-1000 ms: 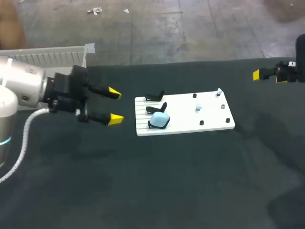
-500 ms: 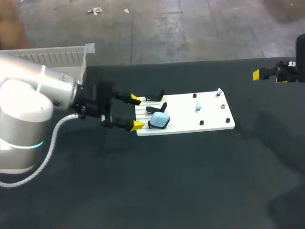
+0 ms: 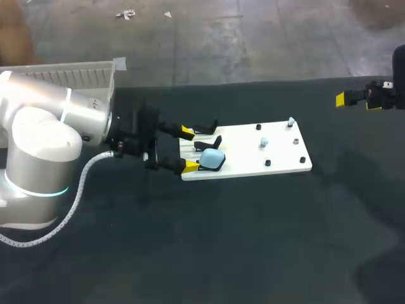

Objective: Pick up each earbud case from the left stands, insert the matching earbuds, close the lid, and place the case in the box.

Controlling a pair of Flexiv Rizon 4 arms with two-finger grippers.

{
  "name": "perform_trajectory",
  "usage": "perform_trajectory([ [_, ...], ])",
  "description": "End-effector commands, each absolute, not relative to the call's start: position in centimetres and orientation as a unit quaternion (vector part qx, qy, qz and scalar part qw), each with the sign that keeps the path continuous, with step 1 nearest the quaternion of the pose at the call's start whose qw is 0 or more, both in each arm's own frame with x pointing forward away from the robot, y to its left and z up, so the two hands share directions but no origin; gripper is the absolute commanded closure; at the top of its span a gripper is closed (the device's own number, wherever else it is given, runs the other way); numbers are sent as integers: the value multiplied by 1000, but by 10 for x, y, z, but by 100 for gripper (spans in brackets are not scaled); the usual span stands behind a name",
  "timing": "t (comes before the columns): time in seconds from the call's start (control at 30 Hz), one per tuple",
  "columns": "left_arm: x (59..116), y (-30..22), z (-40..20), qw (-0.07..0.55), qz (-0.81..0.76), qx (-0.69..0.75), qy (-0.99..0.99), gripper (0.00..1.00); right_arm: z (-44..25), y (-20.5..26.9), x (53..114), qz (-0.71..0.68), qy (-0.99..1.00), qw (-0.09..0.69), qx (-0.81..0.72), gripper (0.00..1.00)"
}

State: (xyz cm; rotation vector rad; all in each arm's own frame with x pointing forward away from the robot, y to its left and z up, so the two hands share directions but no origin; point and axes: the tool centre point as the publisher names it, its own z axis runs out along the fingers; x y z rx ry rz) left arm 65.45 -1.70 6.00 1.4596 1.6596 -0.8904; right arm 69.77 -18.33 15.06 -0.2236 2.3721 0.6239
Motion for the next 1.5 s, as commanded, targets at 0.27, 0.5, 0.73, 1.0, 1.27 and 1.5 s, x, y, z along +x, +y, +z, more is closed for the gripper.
perform_trajectory([
  [0.27,659,-23,45,366,-353,562,653,0,150,-184,698,240,908,333,-86,0],
  [0.5,660,-31,39,359,-350,561,658,0,150,-184,698,240,908,333,-86,0],
  [0.73,662,-36,35,356,-355,564,655,12,150,-184,698,240,908,333,-86,0],
  [1.0,662,-43,32,353,-355,567,654,26,150,-184,698,240,908,333,-86,0],
  [1.27,662,-47,26,350,-360,564,655,49,150,-184,698,240,908,333,-86,0],
  [1.5,660,-49,27,349,-368,565,651,51,150,-184,698,240,908,333,-86,0],
])
